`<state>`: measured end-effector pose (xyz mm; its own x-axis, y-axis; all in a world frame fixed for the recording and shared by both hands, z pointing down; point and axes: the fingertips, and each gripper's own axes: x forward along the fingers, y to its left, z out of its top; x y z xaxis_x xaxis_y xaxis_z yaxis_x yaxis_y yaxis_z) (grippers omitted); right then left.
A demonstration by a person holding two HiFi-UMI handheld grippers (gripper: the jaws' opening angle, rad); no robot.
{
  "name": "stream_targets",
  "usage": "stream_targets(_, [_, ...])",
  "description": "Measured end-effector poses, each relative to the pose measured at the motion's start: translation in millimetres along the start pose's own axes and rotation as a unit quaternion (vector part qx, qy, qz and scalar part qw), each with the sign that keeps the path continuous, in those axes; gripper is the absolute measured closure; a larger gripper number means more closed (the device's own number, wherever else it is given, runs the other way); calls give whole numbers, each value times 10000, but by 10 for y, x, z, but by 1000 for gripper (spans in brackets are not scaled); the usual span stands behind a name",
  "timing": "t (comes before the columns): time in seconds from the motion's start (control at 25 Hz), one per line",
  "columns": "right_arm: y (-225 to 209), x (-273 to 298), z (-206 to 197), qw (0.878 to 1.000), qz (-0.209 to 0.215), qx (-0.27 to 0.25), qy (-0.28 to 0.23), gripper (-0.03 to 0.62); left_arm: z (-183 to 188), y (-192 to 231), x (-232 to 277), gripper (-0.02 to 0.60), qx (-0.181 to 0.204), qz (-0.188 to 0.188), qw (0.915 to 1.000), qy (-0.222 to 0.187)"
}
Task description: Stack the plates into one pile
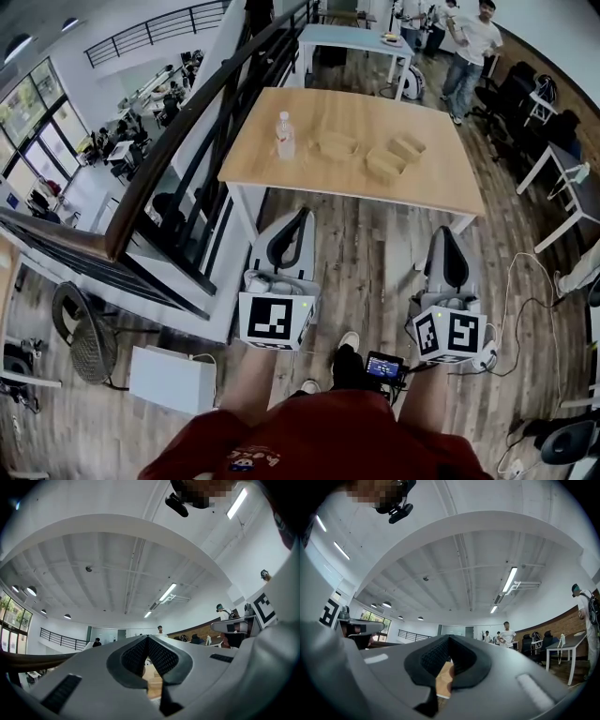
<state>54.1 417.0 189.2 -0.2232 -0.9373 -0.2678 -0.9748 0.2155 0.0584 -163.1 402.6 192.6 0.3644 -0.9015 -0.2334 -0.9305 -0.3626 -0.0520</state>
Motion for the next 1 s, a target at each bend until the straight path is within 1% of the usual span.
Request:
stream_targets(0.12, [-47,163,-97,10000,29,57,19,585,-37,55,165,575,110,15,9999,-56])
stream_targets(0.32, [-257,501,-253,9998,-22,191,52,585,-121,74,562,575,102,-60,9999,-43])
stream_targets(0.72, [-944,1340,-555,9994,-27,317,121,585,-349,-19,1639,575,136,-58,9999,55])
stream_targets(1.0, [-1437,1821,-793,9993,-98,328,124,585,-555,-134,2316,575,160,-31,9998,105])
